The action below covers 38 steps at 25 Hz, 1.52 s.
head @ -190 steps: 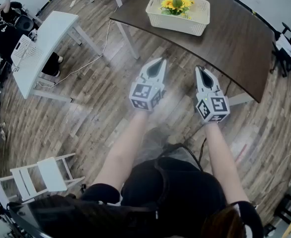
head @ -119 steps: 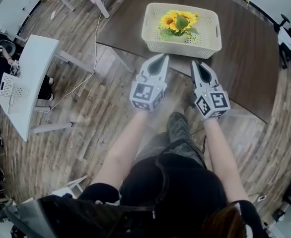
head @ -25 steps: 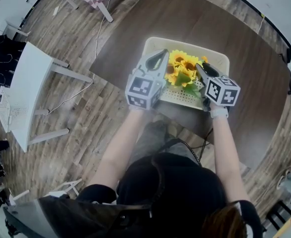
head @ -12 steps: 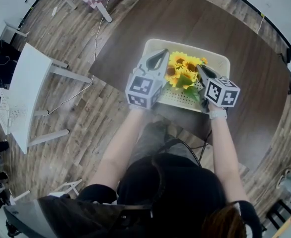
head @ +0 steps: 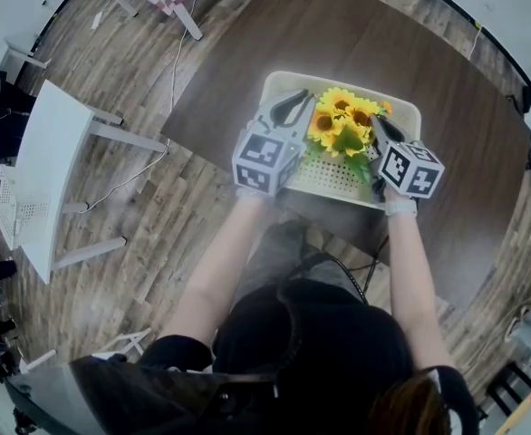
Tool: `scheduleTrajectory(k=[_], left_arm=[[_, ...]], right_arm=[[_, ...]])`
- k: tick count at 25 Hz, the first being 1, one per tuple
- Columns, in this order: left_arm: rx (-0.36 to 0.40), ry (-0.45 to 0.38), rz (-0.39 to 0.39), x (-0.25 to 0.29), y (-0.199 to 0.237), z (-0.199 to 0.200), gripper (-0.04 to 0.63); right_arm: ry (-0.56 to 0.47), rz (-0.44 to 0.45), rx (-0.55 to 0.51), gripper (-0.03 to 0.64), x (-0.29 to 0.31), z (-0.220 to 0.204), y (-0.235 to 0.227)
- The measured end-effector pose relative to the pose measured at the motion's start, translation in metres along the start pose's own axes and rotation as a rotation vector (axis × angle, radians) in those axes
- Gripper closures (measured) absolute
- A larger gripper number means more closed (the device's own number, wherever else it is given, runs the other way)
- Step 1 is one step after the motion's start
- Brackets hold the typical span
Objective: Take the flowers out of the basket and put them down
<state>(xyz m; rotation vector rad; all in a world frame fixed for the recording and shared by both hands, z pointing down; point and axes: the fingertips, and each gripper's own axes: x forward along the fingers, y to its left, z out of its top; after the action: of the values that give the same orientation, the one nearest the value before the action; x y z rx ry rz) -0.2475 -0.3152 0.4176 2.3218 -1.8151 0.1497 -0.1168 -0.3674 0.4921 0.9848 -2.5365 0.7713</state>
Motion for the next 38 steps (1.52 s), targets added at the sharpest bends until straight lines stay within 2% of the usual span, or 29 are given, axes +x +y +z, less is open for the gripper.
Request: scheduleTrajectory(k=[2, 8, 18, 21, 23, 28, 32, 38], left_arm=[[-0.009, 0.025, -0.016, 0.003, -0.003, -0.005, 0.492], [-0.05, 0.111, -0.051, 0.013, -0.01, -0.025, 0.426], [-0.149, 0.21, -0.073, 0.021, -0.005, -0.051, 0.422], [-0.162, 0.254, -0.085, 0.024, -0.007, -0.057, 0.422], [-0.164, 0.281, -0.089, 0.027, -0.01, -0.062, 0.38], [-0.184, 0.337, -0.095, 0.029, -0.01, -0.074, 0.38], [-0.24, 0.348, -0.113, 0.03, -0.009, -0.078, 0.38], [-0.32, 0.348, -0.14, 0.032, -0.013, -0.079, 0.42]], right_arm=[[-0.007, -0.007, 0.003, 0.604, -0.001, 0.0, -0.002], [-0.022, -0.034, 0.005, 0.604, -0.007, 0.001, -0.008], [-0.039, -0.056, 0.02, 0.604, -0.009, 0.0, -0.012], [-0.041, -0.059, 0.023, 0.604, -0.01, 0.001, -0.011], [-0.044, -0.061, 0.024, 0.604, -0.01, 0.002, -0.011], [-0.051, -0.066, 0.03, 0.604, -0.01, 0.0, -0.011], [-0.052, -0.066, 0.033, 0.604, -0.01, 0.0, -0.011], [-0.05, -0.068, 0.029, 0.604, -0.01, -0.001, -0.012]])
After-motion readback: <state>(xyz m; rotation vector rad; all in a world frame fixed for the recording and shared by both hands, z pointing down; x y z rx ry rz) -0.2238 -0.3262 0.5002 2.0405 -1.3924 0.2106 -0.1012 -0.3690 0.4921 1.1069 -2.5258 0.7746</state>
